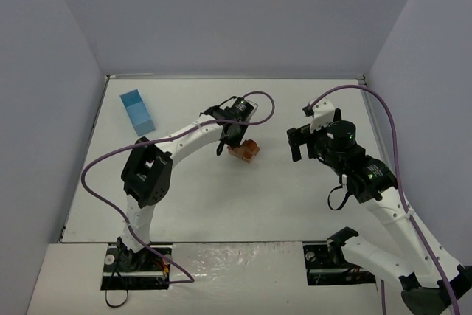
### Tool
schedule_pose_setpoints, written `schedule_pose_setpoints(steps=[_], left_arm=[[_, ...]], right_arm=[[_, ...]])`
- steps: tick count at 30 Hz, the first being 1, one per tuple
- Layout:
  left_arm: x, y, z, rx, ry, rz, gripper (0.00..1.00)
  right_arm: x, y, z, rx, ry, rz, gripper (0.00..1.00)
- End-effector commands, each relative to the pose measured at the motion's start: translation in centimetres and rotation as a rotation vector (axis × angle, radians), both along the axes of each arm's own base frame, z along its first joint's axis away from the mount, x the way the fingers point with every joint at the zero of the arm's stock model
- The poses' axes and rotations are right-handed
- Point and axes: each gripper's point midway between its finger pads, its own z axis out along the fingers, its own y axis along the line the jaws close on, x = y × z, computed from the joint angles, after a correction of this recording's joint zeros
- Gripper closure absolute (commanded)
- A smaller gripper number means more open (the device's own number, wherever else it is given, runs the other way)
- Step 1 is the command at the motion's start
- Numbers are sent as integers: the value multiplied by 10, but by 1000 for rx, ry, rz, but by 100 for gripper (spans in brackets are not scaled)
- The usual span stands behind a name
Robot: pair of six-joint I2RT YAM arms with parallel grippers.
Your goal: Build the wood block tower
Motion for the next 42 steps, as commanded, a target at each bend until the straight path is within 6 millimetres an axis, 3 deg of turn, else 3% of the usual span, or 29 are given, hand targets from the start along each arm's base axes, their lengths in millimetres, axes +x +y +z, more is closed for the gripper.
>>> schedule_pose_setpoints(steps=[1,42], left_arm=[[9,-11,31,-57,-64,-2,100],[13,-19,24,-30,-57,-6,100]], right_arm=[[8,-4,25,14,-73,-23,0],[6,-7,24,15,-70,-25,0]])
